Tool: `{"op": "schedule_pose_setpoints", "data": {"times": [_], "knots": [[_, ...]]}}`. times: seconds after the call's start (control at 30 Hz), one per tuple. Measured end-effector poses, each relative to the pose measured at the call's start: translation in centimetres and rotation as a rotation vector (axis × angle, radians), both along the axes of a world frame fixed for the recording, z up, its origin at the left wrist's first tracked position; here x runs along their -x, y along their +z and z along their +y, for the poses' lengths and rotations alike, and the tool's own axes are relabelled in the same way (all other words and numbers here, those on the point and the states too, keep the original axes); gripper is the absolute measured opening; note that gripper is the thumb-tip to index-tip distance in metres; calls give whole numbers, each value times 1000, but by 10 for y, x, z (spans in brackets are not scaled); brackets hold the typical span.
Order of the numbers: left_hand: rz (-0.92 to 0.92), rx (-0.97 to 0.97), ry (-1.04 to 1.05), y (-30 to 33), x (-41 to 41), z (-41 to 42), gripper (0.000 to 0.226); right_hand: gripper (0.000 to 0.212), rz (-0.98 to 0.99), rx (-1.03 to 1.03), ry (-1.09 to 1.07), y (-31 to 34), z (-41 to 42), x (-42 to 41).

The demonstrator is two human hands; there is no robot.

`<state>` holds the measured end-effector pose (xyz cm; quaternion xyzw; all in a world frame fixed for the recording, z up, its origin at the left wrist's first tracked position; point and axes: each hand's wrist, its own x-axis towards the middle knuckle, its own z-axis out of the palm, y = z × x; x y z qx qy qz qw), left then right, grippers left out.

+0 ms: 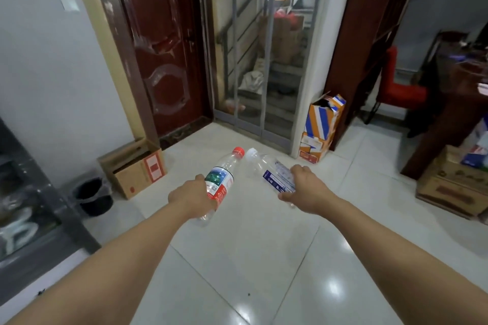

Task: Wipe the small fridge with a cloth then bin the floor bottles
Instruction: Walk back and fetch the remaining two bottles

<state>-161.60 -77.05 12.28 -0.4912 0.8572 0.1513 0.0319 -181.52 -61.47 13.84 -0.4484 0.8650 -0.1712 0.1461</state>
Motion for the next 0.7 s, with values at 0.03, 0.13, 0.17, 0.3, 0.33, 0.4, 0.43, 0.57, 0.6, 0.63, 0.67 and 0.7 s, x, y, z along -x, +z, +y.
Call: {"op": "schedule_pose_setpoints", "data": {"times": [0.03,0.13,0.17,0.3,0.33,0.4,0.43,0.57,0.6,0.63,0.67,0.7], "knots": [[1,5,-2,2,14,-13,60,64,-2,6,1,1,-14,15],[-5,10,10,5,56,-57,63,64,1,28,28,-1,-62,62],[-14,28,19,6,71,-71,62,63,11,33,43,-3,-80,79],[-25,58,97,6,135,-131,61,64,47,48,108,-8,-157,157],[-14,48,129,5,150,-145,61,64,48,49,130,-9,-177,177],[3,30,194,4,182,-175,62,62,55,41,187,-9,-217,218],[-4,25,219,4,196,-188,64,61,55,29,214,-8,-236,237],[-43,64,285,6,248,-239,63,60,54,17,305,-2,-313,297],[-64,82,295,6,258,-252,62,61,47,11,328,-1,-332,308],[-82,98,311,5,267,-265,61,61,37,6,351,-2,-351,317],[-98,111,332,3,275,-280,60,62,31,1,374,-4,-370,326],[-112,117,354,1,283,-296,59,63,28,-4,396,-6,-390,334]]}}
